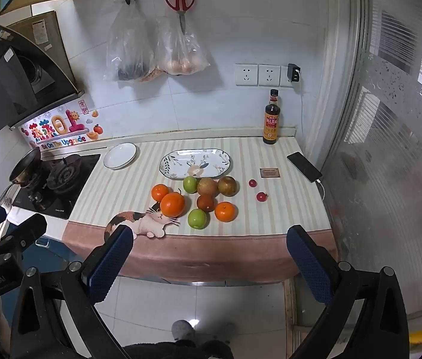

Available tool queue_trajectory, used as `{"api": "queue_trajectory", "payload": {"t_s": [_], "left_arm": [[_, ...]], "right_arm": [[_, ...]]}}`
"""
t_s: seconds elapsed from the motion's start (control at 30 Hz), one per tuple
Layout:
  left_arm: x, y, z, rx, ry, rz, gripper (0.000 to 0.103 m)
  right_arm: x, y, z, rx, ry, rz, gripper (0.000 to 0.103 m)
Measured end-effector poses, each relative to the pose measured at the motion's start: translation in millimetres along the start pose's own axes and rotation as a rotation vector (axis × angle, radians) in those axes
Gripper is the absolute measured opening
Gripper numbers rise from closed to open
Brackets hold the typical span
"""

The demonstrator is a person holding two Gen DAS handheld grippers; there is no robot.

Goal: Organize fruits

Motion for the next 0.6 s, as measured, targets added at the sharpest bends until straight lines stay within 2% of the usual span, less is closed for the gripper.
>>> {"api": "queue_trajectory", "payload": {"t_s": [0.2,0.27,0.6], "left_arm": [[-4.3,4.3,2.6,-0.003,0.002,0.005,0.103],[8.1,-2.6,-3.4,-0.009,-0.005,-0.004,0.103],[10.4,-5.6,-2.8,-0.010,-0.008,-0.002,0.103]], "right_arm": [[-0.5,1.3,0.1,-0.002,0.003,0.001,0.103],[-0.1,1.1,0.2,-0.004,0.003,0.003,0.103],[-1.7,4.1,1.2,0.001,0.006,0.004,0.103]]}}
Point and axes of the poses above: each gripper's, at about its wrist camera, not at the fingertips, and y roughly against the way its jaws point, x to its right, z to its underside, the point moved 7 cm from there along -y, roughly the way its jaws point, and after that the axes turned 7 degrees about z, right-handed, at the moved point
